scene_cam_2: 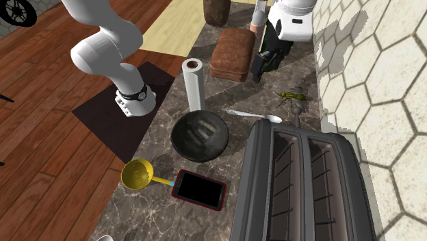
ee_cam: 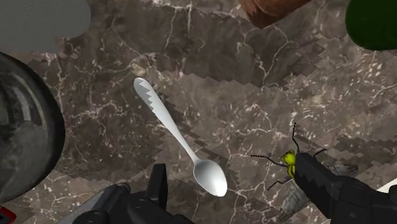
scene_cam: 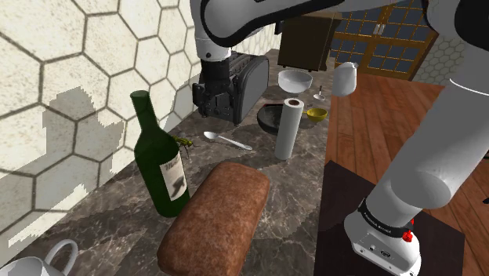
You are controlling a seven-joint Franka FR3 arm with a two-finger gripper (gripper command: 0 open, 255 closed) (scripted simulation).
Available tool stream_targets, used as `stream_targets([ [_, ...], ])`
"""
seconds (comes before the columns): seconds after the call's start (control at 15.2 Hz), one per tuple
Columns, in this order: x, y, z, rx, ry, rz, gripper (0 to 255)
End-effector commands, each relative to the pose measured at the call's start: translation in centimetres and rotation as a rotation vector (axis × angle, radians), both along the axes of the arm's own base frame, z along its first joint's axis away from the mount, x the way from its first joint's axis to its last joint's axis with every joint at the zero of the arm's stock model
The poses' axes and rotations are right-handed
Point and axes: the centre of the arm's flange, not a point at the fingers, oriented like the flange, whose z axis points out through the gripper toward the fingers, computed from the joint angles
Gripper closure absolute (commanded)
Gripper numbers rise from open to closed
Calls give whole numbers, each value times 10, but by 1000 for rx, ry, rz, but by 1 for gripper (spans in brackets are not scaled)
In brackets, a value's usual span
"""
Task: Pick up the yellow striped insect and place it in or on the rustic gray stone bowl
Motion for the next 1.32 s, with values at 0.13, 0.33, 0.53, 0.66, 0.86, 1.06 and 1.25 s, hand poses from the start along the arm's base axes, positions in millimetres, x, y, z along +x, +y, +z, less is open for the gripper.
stream_targets([
  [0.13, 39, 31, -25, -6, 18, -25, 0],
  [0.33, 68, 54, -45, -10, 32, -43, 0],
  [0.53, 97, 75, -65, -14, 45, -60, 0],
  [0.66, 116, 89, -79, -17, 54, -72, 0],
  [0.86, 138, 105, -95, -21, 65, -85, 0],
  [1.06, 136, 105, -111, -21, 65, -85, 0],
  [1.25, 135, 104, -127, -21, 65, -85, 0],
])
